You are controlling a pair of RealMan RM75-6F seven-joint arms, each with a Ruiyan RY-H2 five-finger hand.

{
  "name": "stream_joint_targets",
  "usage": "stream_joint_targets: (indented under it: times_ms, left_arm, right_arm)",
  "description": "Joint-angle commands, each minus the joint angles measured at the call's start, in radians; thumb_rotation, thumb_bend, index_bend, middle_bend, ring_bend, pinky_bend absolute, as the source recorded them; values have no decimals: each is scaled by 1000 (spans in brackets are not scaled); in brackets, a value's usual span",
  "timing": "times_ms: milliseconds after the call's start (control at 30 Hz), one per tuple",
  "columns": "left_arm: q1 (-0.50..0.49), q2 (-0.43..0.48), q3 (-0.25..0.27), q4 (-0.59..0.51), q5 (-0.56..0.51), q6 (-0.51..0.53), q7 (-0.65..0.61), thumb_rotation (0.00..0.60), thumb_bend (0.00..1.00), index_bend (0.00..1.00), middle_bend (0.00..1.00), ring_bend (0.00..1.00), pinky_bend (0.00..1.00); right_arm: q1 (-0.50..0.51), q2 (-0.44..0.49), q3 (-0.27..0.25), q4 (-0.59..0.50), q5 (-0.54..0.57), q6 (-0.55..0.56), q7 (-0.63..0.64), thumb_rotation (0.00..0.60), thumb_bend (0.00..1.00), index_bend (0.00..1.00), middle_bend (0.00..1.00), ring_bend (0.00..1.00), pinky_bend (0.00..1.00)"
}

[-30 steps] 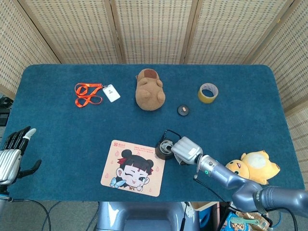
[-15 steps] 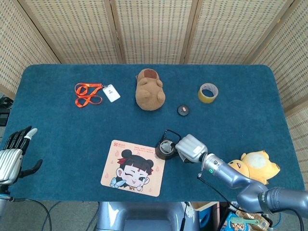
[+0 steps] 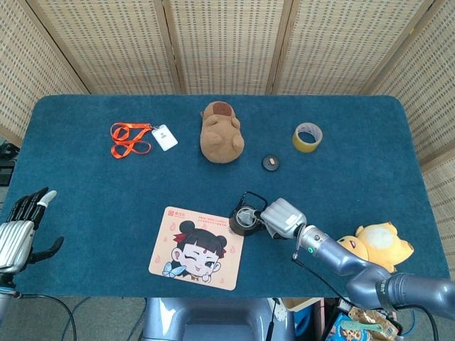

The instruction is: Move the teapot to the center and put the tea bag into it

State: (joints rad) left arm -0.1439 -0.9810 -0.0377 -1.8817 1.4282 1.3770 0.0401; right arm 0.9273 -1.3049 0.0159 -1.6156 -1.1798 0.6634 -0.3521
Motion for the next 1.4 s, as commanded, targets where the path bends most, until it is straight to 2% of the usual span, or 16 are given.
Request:
stream_joint_targets:
  times_ms: [33, 633, 1400]
  left_arm:
    - [1, 0, 1, 2, 0, 0, -3, 600, 348, 0, 0, 0, 0]
    - [-1, -2, 3, 16, 2, -7, -23, 600, 348, 0, 0, 0, 0]
    - [1, 4, 0, 11, 11, 5, -36, 600, 348, 0, 0, 0, 0]
  right_arm:
    - [6, -10, 2, 8, 6, -5, -4, 494, 995, 254, 949, 981, 1000]
    - [25, -60, 2, 25, 47, 5, -51, 493, 995, 253, 948, 981, 1000]
    - [-38, 72, 6, -135, -12, 139, -55, 493, 995, 253, 941, 981, 1000]
